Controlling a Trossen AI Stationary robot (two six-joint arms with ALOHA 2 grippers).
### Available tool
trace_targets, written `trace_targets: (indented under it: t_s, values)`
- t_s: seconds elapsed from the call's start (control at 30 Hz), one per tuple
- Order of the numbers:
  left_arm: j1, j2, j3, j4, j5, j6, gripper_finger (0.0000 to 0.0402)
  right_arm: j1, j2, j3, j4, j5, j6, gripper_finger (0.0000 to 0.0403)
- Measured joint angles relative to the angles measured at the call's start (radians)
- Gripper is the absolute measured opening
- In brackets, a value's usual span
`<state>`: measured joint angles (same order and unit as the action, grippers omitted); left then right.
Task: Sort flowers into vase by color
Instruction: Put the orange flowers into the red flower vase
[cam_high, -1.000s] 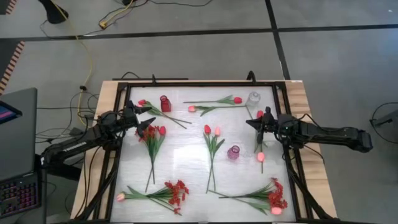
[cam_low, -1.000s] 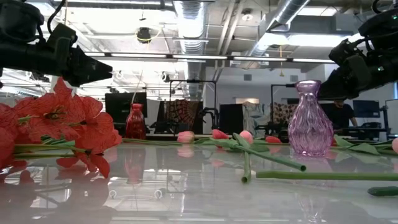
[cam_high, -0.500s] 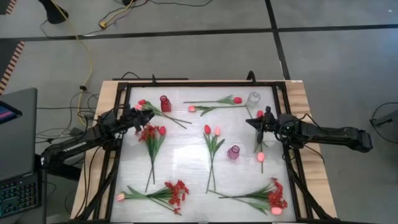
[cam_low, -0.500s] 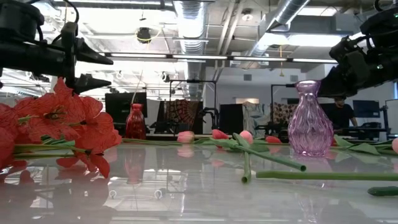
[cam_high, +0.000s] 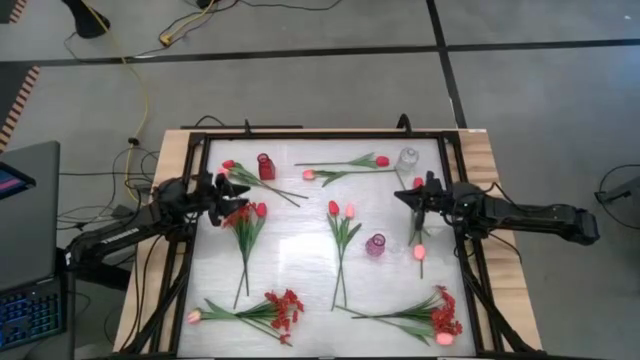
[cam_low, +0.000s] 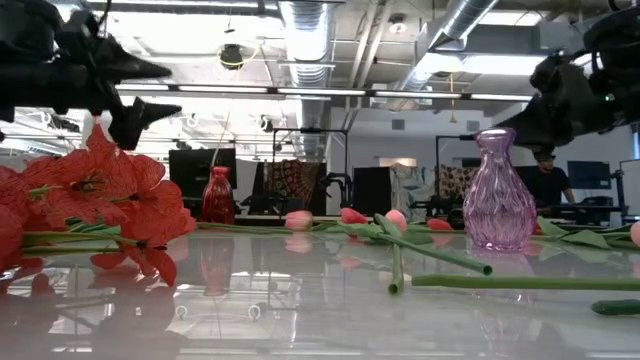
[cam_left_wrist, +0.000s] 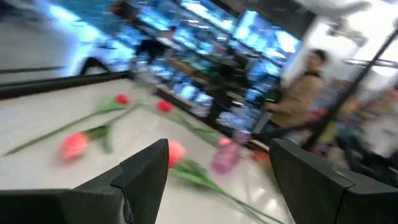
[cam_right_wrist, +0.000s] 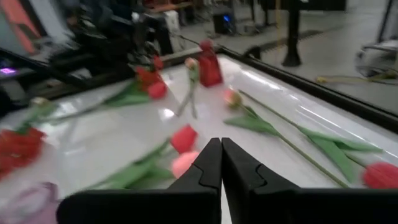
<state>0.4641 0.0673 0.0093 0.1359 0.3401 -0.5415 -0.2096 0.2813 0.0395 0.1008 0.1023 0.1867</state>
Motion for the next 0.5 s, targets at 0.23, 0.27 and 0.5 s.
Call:
trace_targets:
  t_s: [0.23,0.27,0.5]
  values:
    - [-0.007,0.056,0.156,-0.158,0.132,0.062,0.0265,0.000,0.025,0.085,0.036,-0.023,-0.001,0.0055]
    - [-0.012,0.077,0.183,-0.206,0.131,0.079,0.0265,0.001,0.039,0.105,0.034,-0.024,-0.008,0.0057]
    - [-0.100,0.294,0.356,-0.302,0.115,0.178,0.0265,0.046,0.189,0.276,-0.111,-0.024,-0.028,0.0062]
